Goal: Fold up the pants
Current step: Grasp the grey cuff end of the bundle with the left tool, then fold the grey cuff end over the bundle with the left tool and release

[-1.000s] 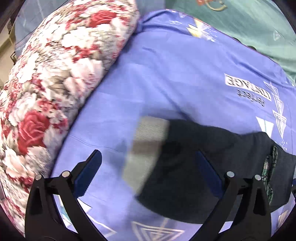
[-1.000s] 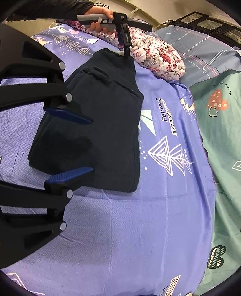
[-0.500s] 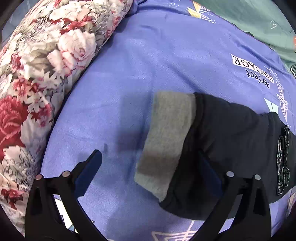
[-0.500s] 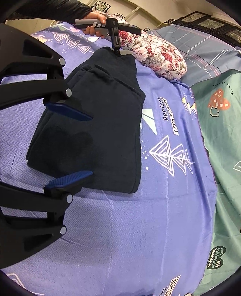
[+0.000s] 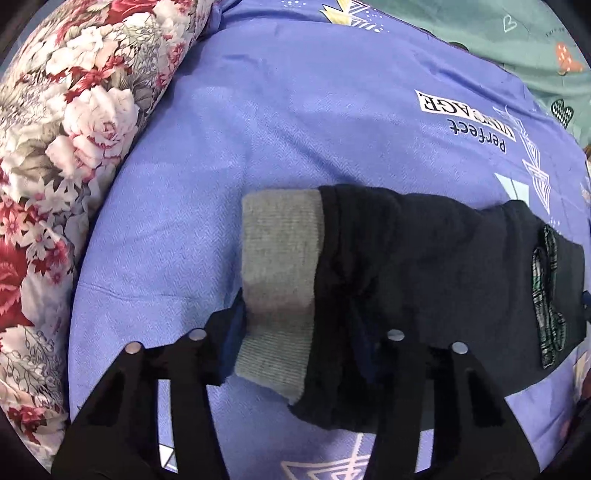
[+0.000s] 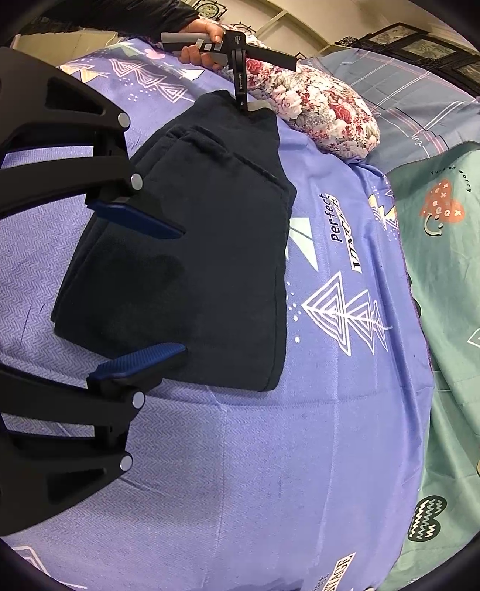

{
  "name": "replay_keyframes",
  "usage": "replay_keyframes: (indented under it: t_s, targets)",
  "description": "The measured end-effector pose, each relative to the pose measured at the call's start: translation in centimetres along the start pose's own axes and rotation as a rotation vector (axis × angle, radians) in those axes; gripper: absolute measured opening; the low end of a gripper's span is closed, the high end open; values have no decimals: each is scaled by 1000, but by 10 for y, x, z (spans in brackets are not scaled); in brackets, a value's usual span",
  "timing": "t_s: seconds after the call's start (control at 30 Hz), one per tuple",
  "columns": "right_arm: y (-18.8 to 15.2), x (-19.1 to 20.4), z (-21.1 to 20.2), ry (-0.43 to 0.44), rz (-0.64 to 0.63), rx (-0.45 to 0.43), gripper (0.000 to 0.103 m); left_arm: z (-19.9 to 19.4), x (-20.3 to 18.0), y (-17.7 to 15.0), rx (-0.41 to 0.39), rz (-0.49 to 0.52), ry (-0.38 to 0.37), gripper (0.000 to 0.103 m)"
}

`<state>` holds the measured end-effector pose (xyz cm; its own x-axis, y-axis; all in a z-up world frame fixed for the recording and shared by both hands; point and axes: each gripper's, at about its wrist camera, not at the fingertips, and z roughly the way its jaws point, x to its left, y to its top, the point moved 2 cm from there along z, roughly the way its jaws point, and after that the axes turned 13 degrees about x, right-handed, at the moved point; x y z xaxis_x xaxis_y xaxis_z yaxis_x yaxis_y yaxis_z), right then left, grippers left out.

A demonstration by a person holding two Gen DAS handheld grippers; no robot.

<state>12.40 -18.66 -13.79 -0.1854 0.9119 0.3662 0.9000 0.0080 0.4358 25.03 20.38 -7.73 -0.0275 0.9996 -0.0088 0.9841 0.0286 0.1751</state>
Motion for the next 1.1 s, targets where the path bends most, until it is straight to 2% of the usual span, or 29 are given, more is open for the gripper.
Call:
replay_keyframes:
  t_s: [0.07, 0.17, 0.23, 0.37, 0.57, 0.83, 0.97, 1.1]
  targets:
    - [0, -1, -1, 8, 8, -1, 59, -10, -6, -3, -7, -5, 55, 34]
    - [0, -2, -3, 16, 14, -6, 59, -30, -17, -5, -29, -11, 96, 27]
    - [1, -3, -5, 19, 14, -10, 59, -48, -31, -7, -67, 17, 113, 26]
    - [1, -5, -12, 33, 29, -30, 59, -90, -69, -19, -138, 90, 90, 26]
    - [1, -8, -23, 55, 47, -58, 59, -130, -137, -41, -186, 224, 84, 26]
    - [2, -6, -36, 90, 50, -87, 59, -134, -241, -48, -183, 351, 59, 26]
    - [3, -9, -42, 106, 66, -100, 59, -118, -289, -43, -163, 402, 73, 26]
    - [3, -18, -45, 106, 104, -100, 59, -90, -337, -42, -109, 448, 75, 27]
